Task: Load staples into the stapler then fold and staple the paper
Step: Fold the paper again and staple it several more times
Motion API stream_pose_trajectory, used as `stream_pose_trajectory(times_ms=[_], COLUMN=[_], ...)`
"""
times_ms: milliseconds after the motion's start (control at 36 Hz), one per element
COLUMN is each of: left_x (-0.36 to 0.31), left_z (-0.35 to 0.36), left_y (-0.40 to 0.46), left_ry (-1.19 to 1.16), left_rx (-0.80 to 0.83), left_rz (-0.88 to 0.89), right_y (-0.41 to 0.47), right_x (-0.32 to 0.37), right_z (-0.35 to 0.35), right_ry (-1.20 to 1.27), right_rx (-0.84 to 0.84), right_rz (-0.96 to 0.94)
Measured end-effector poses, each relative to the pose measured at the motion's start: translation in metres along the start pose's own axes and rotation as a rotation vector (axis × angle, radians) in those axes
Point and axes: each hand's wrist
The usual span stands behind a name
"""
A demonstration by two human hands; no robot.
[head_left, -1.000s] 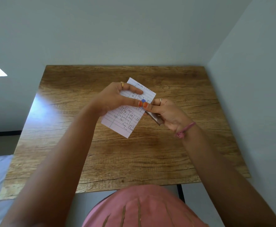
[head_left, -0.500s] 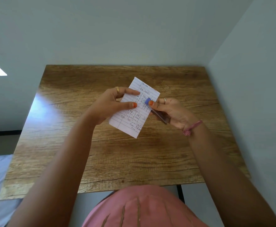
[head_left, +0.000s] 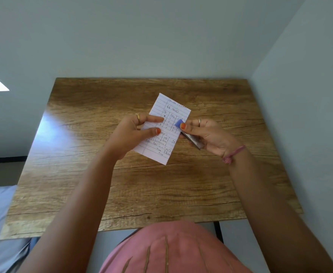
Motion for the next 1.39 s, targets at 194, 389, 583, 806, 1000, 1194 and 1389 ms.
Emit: stream_pose_trajectory(times_ms=[194,389,583,806,1000,1194,1389], left_x=[0.008,0.021,0.033,0.040,0.039,0.044,0.050], left_z=[0.001,-0.008,-0.017,-0.023,-0.026,-0.026,-0.025], left_y=[-0.003,-0.008,-0.011,-0.005,-0.002,0.000,0.002], left_ry=[-0.054,-0.132,-0.188,-0.184,-0.198,-0.223,-0.247], left_rx=[-0.072,-0.193,-0.257,-0.261,-0.255,-0.254,-0.319], left_rz=[-0.009,-0.039,-0.047,-0.061,-0.072,-0.074,-0.059], right_y=[0.000,0.006,0.029,0.069,0.100,0.088,0.044], right_x=[-0.009,-0.026,-0.038,-0.028,-0.031,-0.028,-0.035], right_z=[-0.002,-0.003,0.001,-0.011,-0.022,-0.014,0.043], right_ry=[0.099,0.102,-0.179,-0.651,-0.926,-0.952,-0.709], right_rx=[-0.004,-0.218,-0.622,-0.871,-0.841,-0.833,-0.543], right_rz=[-0.046,-0.099,-0.184,-0.237,-0.104,-0.087,-0.277])
Point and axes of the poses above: each hand's wrist, its own y-axis towards the middle knuckle, its own z-axis out of the palm, x = y × z
